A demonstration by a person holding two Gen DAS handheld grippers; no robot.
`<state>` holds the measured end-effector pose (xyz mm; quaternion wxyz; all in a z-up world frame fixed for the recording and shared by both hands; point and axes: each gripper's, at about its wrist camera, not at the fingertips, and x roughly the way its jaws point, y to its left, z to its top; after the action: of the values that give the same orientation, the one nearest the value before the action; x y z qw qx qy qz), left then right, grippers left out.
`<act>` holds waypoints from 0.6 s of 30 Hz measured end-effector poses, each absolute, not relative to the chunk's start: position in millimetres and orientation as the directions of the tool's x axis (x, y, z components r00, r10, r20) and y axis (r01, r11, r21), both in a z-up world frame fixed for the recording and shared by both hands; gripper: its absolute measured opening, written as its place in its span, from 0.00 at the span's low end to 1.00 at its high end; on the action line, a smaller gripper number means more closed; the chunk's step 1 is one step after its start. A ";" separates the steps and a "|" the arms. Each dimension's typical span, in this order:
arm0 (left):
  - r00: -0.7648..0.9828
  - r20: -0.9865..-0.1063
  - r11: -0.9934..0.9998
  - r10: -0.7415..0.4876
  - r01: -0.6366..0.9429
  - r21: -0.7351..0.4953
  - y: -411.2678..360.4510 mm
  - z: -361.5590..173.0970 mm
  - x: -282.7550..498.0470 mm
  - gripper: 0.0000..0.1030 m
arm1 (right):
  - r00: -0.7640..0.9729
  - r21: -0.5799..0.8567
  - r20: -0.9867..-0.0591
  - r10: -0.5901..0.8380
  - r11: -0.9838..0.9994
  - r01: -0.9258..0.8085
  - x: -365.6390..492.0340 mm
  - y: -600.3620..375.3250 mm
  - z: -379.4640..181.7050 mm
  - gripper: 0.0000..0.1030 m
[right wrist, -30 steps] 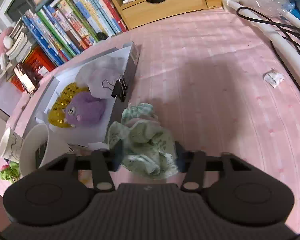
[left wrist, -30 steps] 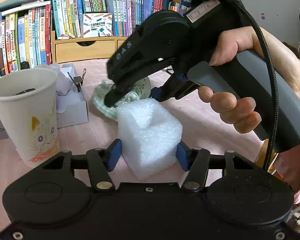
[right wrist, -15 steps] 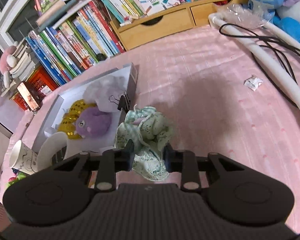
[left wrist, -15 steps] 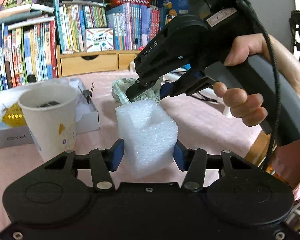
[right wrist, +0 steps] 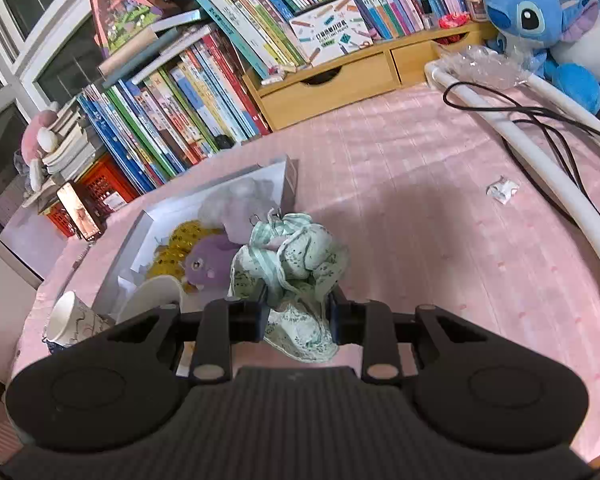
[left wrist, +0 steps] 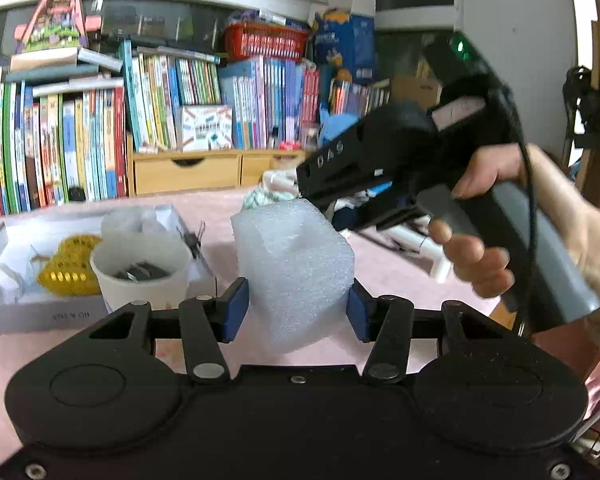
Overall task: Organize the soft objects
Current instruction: 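Carry the foam cube with the left tool while the right tool carries the cloth over the tray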
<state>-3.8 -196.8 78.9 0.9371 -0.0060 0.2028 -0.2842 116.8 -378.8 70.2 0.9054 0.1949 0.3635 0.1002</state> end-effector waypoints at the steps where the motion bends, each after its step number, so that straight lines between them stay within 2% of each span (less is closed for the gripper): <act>1: 0.758 -0.368 0.837 -0.539 0.533 -0.128 -195.5 82.8 -5.0 0.47 | 0.720 0.426 -0.614 0.323 0.904 -0.042 115.6 -378.9 72.3 0.33; 13: 0.799 -0.294 0.849 -0.525 0.515 -0.118 -172.0 127.4 -5.3 0.47 | 0.750 0.426 -0.573 0.330 0.902 -0.071 108.0 -374.3 91.6 0.33; 18: 0.807 -0.299 0.858 -0.509 0.502 -0.108 -160.0 145.5 7.2 0.47 | 0.760 0.415 -0.561 0.329 0.906 -0.085 107.2 -370.2 100.3 0.33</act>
<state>7.2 -160.0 145.5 0.9504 -0.0121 0.1606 -0.2660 107.2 -370.2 100.3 0.9195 0.1858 0.3276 0.1125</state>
